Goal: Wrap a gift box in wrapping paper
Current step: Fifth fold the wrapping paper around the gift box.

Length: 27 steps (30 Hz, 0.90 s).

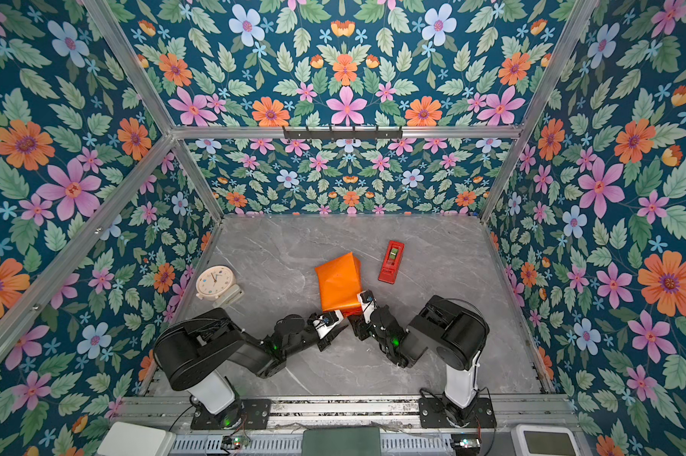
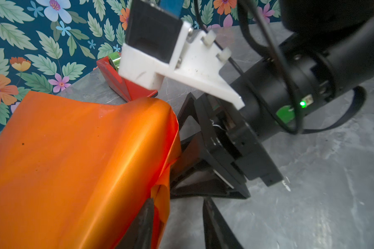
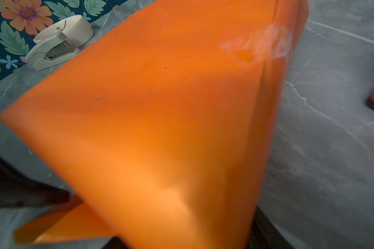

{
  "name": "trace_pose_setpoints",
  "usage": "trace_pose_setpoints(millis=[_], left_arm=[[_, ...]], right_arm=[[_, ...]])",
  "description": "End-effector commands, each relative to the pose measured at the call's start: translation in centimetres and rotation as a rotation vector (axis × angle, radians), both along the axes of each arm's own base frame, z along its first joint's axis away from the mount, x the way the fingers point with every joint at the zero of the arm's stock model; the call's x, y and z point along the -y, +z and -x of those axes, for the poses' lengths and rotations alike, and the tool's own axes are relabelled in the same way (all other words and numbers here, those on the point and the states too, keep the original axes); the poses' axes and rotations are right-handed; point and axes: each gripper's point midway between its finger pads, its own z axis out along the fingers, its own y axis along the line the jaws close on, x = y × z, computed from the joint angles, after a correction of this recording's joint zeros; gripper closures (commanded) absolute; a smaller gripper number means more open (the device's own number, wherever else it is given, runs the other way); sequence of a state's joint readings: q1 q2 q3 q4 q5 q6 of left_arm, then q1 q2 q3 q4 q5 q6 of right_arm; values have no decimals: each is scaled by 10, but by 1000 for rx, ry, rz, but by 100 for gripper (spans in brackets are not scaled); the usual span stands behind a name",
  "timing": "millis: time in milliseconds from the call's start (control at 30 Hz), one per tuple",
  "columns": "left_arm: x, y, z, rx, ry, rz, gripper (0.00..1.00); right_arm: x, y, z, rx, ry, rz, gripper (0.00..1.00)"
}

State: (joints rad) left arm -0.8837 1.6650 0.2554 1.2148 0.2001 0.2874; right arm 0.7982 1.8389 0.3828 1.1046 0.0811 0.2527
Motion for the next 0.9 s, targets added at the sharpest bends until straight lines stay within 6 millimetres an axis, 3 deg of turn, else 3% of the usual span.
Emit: trace_pose_setpoints(millis=[0,167,300,400,533,867], left_arm=[[1,9,7,32,-42,14,55],[-3,25,11,107,-58,10,44],[-9,33,3,177,-18,-24,29],[-15,30,-3,233,10,-75,14],[-23,28,-10,294,44,-114,2],[-27,13,-30,382,66,-224,0]], right_arm=[[4,-11,4,-42,-9,16,39],[4,-11,4,-44,-9,15,40],[3,-10,5,-44,-7,9,40],[3,-10,4,-46,-9,9,41],[4,-10,5,-46,-10,7,41],[3,-9,6,-50,-7,5,43]])
